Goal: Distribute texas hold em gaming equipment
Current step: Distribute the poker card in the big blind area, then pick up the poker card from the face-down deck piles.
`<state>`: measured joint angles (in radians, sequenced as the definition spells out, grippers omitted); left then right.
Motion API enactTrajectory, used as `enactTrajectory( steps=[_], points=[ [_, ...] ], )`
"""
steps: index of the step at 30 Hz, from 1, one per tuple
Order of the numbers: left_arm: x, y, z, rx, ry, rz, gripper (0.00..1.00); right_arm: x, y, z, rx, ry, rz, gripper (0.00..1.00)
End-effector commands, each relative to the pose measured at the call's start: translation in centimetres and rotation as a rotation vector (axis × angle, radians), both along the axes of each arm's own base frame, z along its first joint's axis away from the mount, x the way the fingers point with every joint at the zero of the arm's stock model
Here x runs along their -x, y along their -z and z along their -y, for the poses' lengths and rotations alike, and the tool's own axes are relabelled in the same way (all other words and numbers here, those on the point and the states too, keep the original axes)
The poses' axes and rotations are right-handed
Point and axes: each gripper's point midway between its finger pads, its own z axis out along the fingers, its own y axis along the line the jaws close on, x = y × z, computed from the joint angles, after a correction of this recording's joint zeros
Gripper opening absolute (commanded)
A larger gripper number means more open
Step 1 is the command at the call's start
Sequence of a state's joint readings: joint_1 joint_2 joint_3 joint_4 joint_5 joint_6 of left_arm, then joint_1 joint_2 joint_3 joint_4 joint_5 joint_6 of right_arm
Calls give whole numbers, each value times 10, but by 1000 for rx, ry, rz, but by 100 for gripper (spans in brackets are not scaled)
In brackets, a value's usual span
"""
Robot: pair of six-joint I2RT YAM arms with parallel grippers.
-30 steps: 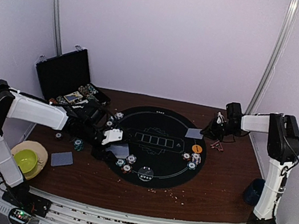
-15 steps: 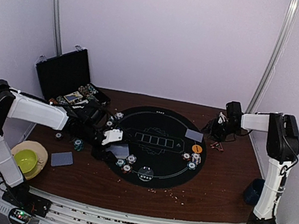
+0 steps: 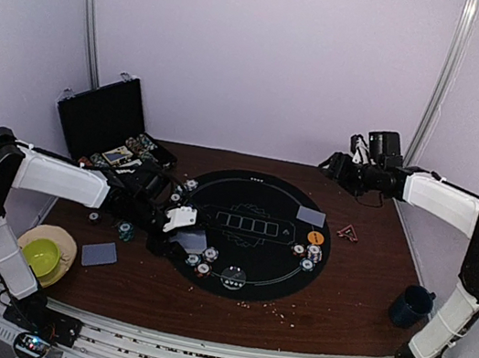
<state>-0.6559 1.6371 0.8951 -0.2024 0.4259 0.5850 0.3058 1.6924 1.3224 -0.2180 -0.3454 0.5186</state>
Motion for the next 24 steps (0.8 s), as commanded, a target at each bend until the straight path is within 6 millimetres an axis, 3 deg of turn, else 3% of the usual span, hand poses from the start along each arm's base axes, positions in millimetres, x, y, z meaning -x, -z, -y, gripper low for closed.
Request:
enactTrajectory(
  steps=[1, 6, 15, 20, 24],
  points=[
    [-6, -17, 6, 48, 6, 42, 51, 40, -10, -54, -71, -119, 67, 71],
    [-1, -21, 7, 66, 30, 42, 51, 93, 2, -116, -201, -278, 84, 70],
    [8, -25, 8, 84, 66, 34, 51, 147, 61, -216, -274, -552, -9, 70],
    [12, -26, 9, 91, 88, 24, 52, 164, 71, -253, -333, -627, -45, 69],
    [14, -26, 9, 94, 96, 23, 52, 171, 72, -271, -372, -666, -67, 67]
  ],
)
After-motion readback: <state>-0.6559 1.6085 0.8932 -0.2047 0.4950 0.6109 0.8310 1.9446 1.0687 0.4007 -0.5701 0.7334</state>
